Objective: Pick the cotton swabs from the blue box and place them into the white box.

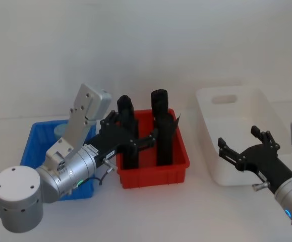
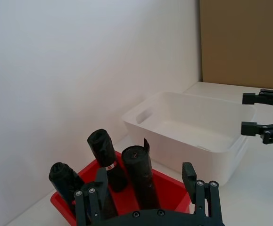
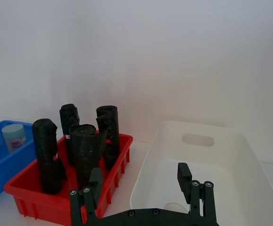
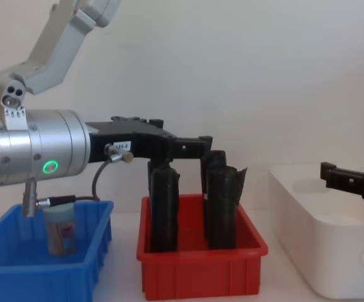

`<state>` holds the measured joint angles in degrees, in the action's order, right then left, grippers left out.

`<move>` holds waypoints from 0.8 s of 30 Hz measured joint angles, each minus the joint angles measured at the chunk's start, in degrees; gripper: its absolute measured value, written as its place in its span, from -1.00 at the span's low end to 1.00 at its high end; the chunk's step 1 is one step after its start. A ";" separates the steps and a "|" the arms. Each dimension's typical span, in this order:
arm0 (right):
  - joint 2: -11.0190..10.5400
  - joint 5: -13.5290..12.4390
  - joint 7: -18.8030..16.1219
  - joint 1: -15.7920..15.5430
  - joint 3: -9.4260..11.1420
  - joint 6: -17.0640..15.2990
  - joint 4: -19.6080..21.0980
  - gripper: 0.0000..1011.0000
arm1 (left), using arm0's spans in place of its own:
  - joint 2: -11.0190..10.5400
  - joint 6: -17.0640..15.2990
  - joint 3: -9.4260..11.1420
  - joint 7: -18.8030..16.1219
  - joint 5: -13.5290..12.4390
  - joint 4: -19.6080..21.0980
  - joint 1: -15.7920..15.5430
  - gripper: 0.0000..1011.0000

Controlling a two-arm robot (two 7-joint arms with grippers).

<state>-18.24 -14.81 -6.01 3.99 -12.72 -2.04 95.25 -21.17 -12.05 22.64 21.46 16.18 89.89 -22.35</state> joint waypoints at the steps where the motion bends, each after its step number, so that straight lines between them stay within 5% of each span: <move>1: -0.08 -0.13 0.13 -0.32 -0.02 0.01 0.46 0.98 | -0.02 0.33 0.10 -0.59 -0.14 0.10 0.24 0.98; 12: -1.07 -1.60 2.08 -4.56 -0.24 0.08 5.66 0.98 | -0.34 4.99 1.51 -9.23 -2.09 1.49 3.85 0.98; 24: -1.09 -1.70 2.20 -4.83 -0.23 0.10 5.99 0.98 | -0.64 9.45 2.89 -17.48 -3.98 2.83 7.37 0.98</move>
<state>-19.33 -16.51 -3.81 -0.84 -12.95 -1.94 101.24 -21.81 -2.60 25.54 3.98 12.20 92.72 -14.97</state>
